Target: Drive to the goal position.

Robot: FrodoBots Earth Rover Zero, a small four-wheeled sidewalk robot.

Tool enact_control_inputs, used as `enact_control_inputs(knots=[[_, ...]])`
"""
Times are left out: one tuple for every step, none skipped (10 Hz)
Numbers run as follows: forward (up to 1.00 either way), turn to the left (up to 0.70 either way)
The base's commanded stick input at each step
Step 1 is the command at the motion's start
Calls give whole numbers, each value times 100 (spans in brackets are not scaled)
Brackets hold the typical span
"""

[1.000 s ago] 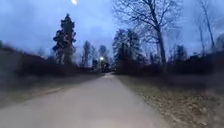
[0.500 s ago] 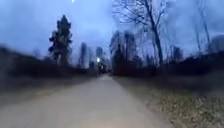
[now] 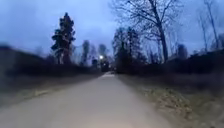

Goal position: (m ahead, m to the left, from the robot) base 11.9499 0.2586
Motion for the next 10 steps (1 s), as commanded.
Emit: enact_control_inputs(knots=[[100,0],[100,0],[100,0],[100,0],[100,0],[100,0],[100,0],[100,0],[100,0],[100,0]])
